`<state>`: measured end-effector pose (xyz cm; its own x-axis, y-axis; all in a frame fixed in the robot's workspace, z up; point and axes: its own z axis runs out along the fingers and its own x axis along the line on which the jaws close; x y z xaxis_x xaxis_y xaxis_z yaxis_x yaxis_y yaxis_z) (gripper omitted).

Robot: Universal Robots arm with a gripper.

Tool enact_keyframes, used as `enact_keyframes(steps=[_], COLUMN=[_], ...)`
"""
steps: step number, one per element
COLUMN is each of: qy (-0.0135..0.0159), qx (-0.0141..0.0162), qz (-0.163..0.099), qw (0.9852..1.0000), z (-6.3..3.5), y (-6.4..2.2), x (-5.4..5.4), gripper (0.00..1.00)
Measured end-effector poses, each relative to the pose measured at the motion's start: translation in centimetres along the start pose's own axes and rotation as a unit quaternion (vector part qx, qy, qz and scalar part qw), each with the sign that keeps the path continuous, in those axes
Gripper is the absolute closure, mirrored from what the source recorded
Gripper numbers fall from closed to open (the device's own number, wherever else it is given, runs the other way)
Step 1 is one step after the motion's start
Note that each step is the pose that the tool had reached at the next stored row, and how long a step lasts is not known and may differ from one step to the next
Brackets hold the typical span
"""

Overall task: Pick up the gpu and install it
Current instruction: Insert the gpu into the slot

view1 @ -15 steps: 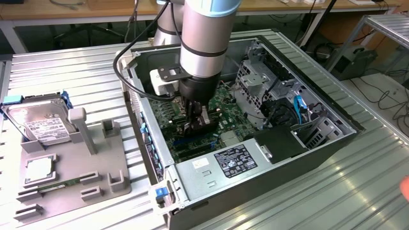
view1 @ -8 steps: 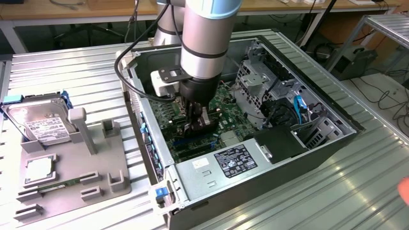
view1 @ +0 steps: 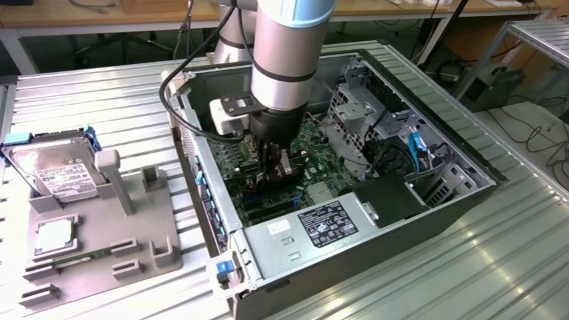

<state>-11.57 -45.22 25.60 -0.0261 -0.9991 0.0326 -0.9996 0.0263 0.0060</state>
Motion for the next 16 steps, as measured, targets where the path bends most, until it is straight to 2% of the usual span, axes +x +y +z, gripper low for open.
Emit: enact_keyframes(steps=[3,5,7,9,11,16], qy=[-0.0005,-0.0001,0.0,0.0,0.0002,0.0004], qx=[0.0002,0.0,0.0,0.0,0.0,0.0], qz=[0.0,0.0,0.0,0.0,0.0,0.0], qw=[1.0,1.0,1.0,1.0,1.0,1.0], z=[0.04,0.01,0.0,0.0,-0.02,-2.16], y=[0.0,0.0,0.0,0.0,0.0,0.02], x=[0.0,0.0,0.0,0.0,0.0,-0.1], gripper=[0.73,0.61,0.61,0.48,0.48,0.48])
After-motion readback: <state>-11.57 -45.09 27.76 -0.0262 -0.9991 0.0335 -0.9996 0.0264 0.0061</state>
